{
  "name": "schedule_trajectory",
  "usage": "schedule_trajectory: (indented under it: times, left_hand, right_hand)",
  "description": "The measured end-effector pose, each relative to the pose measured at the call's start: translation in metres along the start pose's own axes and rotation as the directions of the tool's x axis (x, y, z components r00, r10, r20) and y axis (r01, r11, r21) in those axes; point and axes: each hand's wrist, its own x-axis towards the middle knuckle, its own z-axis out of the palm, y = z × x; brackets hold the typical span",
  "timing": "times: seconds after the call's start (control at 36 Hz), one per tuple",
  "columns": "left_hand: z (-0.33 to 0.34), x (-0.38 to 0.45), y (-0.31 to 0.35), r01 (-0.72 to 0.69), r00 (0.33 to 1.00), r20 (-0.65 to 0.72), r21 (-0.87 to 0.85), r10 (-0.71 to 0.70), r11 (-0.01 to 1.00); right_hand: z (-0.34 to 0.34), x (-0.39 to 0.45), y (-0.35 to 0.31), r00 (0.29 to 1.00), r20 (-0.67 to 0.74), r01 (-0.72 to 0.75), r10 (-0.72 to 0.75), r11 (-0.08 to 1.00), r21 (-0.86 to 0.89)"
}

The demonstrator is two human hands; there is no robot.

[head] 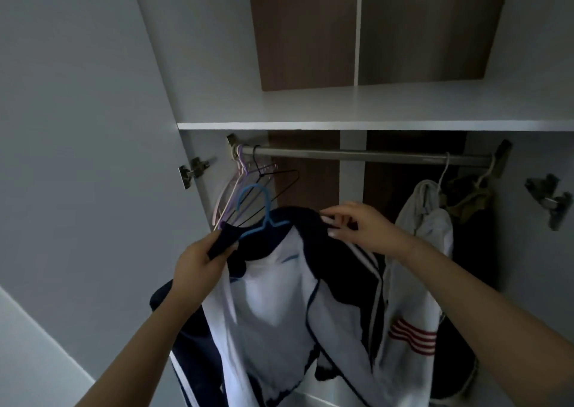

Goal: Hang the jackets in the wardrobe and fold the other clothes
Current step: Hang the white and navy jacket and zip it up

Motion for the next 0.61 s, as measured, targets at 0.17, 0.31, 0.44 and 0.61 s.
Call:
schedule_trajectory:
  times: [0.17, 0.31, 0.44, 0.61]
  left_hand:
    - [-0.010, 0.030, -0.018, 0.028, 0.999, 0.050, -0.167, -0.020, 0.986]
    - [-0.005, 0.058, -0.016, -0.042, 0.995, 0.083, -0.160, 0.056, 0.986]
    - [-0.006, 0.089, -0.006, -0.286, 0.955, -0.033, 0.160, 0.295, 0.945]
    - [-0.015, 0.100, 0.022, -0.189, 0.969, 0.178, 0.090, 0.171, 0.978]
  right_hand:
    - [0.018, 0.019, 0.001, 0.982, -0.087, 0.130, -0.168, 0.934, -0.334]
    - [0.039, 0.038, -0.022, 0.997, -0.023, 0.066, -0.070, 0.990, -0.121]
    - [0.044, 0.048, -0.024, 0.936, -0.349, -0.074, -0.042, 0.947, -0.313]
    - [0.028, 0.056, -0.023, 0.829, -0.492, -0.316, 0.267, 0.948, -0.020]
